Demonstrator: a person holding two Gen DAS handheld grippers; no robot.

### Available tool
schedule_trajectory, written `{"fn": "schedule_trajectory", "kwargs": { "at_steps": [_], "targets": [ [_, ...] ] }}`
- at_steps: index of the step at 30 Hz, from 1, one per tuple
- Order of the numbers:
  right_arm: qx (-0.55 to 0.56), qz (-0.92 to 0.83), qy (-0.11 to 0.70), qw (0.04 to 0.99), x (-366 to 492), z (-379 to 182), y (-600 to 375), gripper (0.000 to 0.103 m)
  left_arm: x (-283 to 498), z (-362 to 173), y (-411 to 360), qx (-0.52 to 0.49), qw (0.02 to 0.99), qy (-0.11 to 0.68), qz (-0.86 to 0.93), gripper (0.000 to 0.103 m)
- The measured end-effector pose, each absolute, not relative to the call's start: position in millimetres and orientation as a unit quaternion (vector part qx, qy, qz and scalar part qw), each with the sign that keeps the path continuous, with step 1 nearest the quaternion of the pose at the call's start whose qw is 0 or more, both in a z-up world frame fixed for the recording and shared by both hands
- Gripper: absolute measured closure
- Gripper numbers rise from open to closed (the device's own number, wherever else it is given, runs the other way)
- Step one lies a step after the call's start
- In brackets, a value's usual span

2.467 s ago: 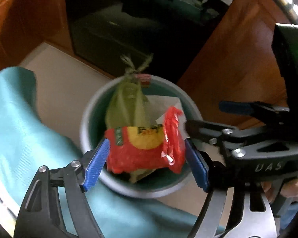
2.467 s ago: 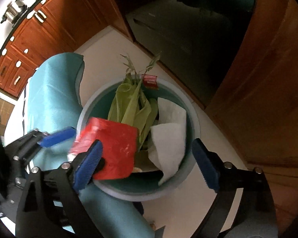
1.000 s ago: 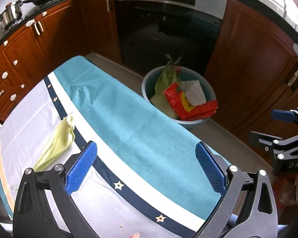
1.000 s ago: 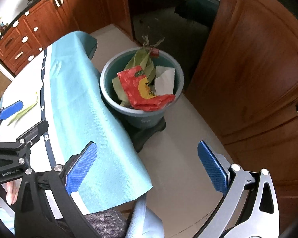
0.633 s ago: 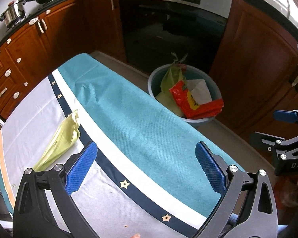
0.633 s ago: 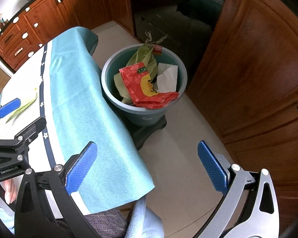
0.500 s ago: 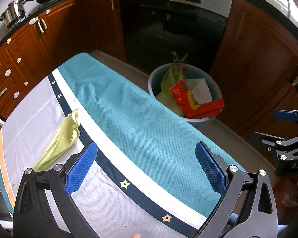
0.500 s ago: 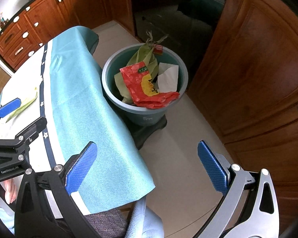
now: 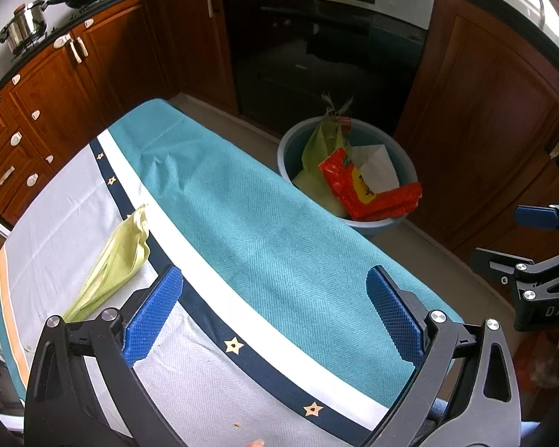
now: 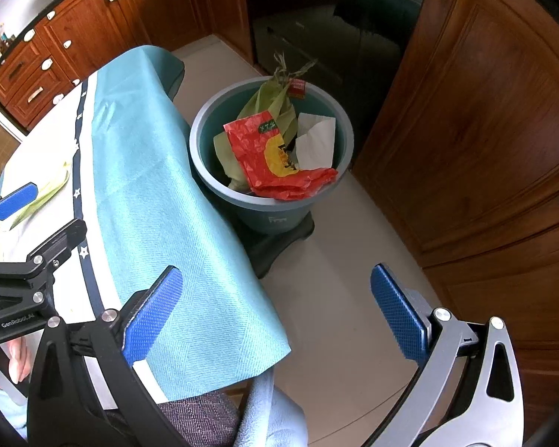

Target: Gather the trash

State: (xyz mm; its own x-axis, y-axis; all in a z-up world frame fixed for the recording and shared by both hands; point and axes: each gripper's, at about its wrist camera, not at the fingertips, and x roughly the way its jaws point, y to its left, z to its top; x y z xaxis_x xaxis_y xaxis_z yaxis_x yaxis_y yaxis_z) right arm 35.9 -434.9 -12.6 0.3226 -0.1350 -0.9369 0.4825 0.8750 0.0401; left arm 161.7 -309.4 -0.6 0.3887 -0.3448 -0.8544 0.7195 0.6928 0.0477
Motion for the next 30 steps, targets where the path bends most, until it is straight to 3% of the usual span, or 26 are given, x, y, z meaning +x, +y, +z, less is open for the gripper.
{"fn": "schedule_trajectory", "kwargs": {
  "at_steps": [30],
  "targets": [
    [0.150,-0.186,0.558,0.794,41.7,-16.3,-426.5,0.006,161.6,-2.7,-305.7,0.213,0.806,0.445,-0.327,0.004]
  ]
}}
